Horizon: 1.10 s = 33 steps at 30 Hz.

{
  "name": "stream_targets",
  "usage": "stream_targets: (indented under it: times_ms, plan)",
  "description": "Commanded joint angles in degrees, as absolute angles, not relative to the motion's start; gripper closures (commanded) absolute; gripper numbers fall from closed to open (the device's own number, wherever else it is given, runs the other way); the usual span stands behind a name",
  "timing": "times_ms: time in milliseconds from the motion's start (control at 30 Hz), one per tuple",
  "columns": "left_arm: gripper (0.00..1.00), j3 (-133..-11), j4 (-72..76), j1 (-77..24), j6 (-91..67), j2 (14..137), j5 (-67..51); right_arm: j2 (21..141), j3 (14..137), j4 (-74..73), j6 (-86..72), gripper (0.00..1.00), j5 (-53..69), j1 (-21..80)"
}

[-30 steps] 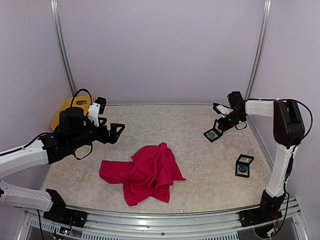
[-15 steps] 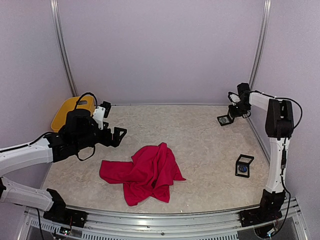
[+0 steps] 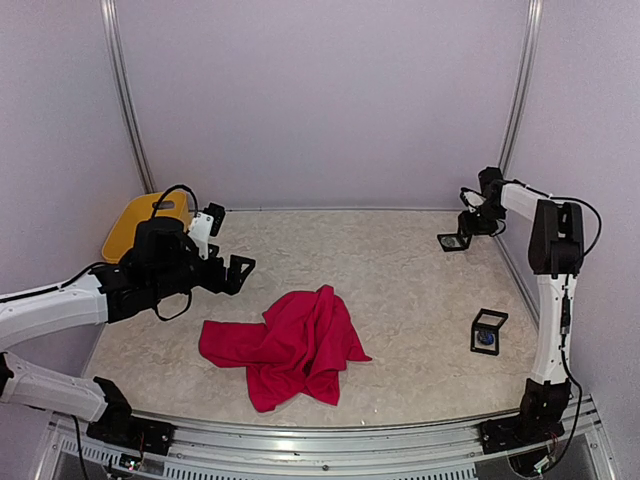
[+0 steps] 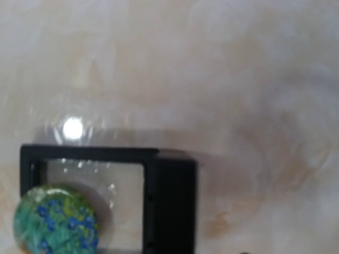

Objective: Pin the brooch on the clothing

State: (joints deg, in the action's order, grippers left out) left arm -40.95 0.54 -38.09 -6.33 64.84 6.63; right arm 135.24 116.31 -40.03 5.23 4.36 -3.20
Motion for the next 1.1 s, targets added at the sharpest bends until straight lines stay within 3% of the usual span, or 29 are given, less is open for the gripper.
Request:
stream_targets:
  times_ms: [0, 133, 200, 300, 367, 600, 867, 1067]
  plan:
    - [0.01, -43.24, 0.18, -38.32, -5.81, 64.48, 5.89, 128.38, 117.83, -42.21, 7.15, 0.38, 6.86, -3.61]
    - [0.01, -43.33, 0.18, -38.31, -6.03, 63.29, 5.62, 116.91, 111.93, -41.47, 12.15, 0.31, 7.19, -3.24]
    - [0.01, -43.40, -0.57, -38.34, -5.71, 62.67, 5.49, 108.51, 101.94, -39.86, 18.49, 0.31, 12.61, -2.60]
    - [0.01, -45.11, -4.13, -38.49, -3.37, 61.82, 5.09, 93.46, 83.64, -40.72, 37.27, 0.31, 27.89, -1.61]
    - [0.01, -47.02, -6.79, -38.63, -2.52, 62.11, 5.26, 84.13, 72.05, -45.63, 53.60, 0.22, 32.08, -0.46]
    - [0.01, -50.92, -11.36, -39.17, -2.31, 64.33, 2.10, 64.39, 54.95, -50.59, 62.57, 0.14, 21.21, 3.34]
    - [0.01, -51.08, -10.89, -39.87, -2.64, 64.11, 0.35, 62.88, 46.28, -44.11, 65.11, 0.13, 10.13, 3.60]
    - [0.01, -50.78, -11.86, -40.52, -2.25, 62.57, 1.32, 68.64, 43.44, -37.98, 66.40, 0.20, 2.43, 3.58]
